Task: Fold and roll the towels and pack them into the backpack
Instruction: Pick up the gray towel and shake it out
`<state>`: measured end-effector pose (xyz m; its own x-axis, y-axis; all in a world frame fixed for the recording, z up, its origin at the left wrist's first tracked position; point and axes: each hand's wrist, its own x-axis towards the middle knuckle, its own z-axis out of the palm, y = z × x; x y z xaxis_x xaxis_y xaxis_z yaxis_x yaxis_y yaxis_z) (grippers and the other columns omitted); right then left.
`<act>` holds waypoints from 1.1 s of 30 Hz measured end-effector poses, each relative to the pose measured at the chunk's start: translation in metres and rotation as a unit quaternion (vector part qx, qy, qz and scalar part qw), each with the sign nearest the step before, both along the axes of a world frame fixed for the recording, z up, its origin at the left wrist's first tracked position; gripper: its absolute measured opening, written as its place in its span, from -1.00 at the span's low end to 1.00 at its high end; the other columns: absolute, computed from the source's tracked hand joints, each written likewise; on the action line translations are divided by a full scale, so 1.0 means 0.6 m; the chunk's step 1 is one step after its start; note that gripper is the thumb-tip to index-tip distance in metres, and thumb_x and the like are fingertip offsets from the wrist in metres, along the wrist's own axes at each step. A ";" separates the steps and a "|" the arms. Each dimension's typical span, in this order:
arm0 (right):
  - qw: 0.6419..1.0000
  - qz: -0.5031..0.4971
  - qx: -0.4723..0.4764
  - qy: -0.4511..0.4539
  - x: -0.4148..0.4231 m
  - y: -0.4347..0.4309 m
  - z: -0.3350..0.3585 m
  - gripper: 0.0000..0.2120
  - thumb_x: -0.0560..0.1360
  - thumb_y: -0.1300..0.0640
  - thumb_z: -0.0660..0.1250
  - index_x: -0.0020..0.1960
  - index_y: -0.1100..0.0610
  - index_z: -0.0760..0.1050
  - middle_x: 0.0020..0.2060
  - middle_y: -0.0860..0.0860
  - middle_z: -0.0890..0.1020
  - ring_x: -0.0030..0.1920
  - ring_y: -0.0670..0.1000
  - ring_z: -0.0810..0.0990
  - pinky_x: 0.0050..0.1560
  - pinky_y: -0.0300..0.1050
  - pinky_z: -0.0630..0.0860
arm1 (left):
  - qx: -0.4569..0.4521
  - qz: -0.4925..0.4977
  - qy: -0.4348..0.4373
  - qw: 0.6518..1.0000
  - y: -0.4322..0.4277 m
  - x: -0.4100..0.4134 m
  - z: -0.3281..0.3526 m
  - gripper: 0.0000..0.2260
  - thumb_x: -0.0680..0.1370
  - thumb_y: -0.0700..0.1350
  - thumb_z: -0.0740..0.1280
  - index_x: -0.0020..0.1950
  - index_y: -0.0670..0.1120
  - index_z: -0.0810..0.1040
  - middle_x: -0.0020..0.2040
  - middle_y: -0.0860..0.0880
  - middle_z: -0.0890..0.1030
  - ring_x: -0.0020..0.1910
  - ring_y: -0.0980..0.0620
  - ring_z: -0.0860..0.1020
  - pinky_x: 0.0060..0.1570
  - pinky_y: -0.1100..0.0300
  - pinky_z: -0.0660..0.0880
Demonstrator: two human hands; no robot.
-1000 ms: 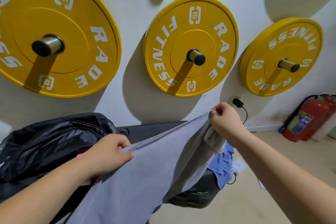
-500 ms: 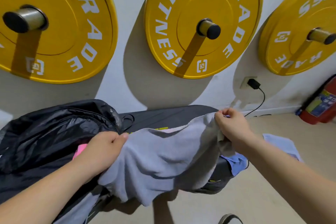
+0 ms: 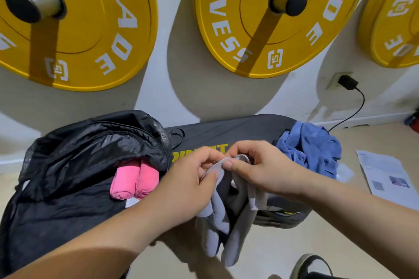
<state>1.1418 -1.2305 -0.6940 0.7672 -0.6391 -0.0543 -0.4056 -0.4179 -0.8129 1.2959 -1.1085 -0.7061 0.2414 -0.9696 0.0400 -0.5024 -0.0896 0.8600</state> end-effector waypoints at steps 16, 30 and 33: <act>0.901 -0.219 0.354 -0.121 -0.030 -0.019 0.022 -0.87 0.59 0.29 0.33 0.04 0.15 0.64 -0.19 0.11 0.65 -0.18 0.08 0.53 -0.20 -0.08 0.48 | 0.023 0.131 0.107 0.985 -0.004 0.027 -0.023 -0.67 0.61 0.03 0.34 -0.23 -0.18 0.52 -0.34 -0.02 0.40 -0.29 0.05 0.35 -0.21 0.11 0.35; 0.925 -0.140 0.306 -0.176 -0.019 0.011 0.040 -0.68 0.47 0.50 0.38 0.17 0.24 0.61 -0.27 0.04 0.69 -0.23 -0.03 0.64 -0.10 -0.18 0.60 | 0.007 0.029 0.260 0.965 -0.001 -0.009 0.007 -0.65 0.63 0.07 0.31 0.04 -0.21 0.67 0.10 -0.34 0.63 -0.04 0.02 0.54 0.06 0.00 0.46; 0.935 -0.174 0.262 -0.164 -0.016 0.015 0.037 -0.83 0.43 0.38 0.50 0.01 0.24 0.66 -0.15 0.23 0.71 -0.14 0.09 0.63 0.04 0.06 0.61 | 0.015 0.005 0.250 0.968 0.004 -0.017 0.008 -0.68 0.56 0.09 0.40 0.06 -0.15 0.69 0.07 -0.30 0.66 -0.01 -0.01 0.61 0.12 -0.06 0.53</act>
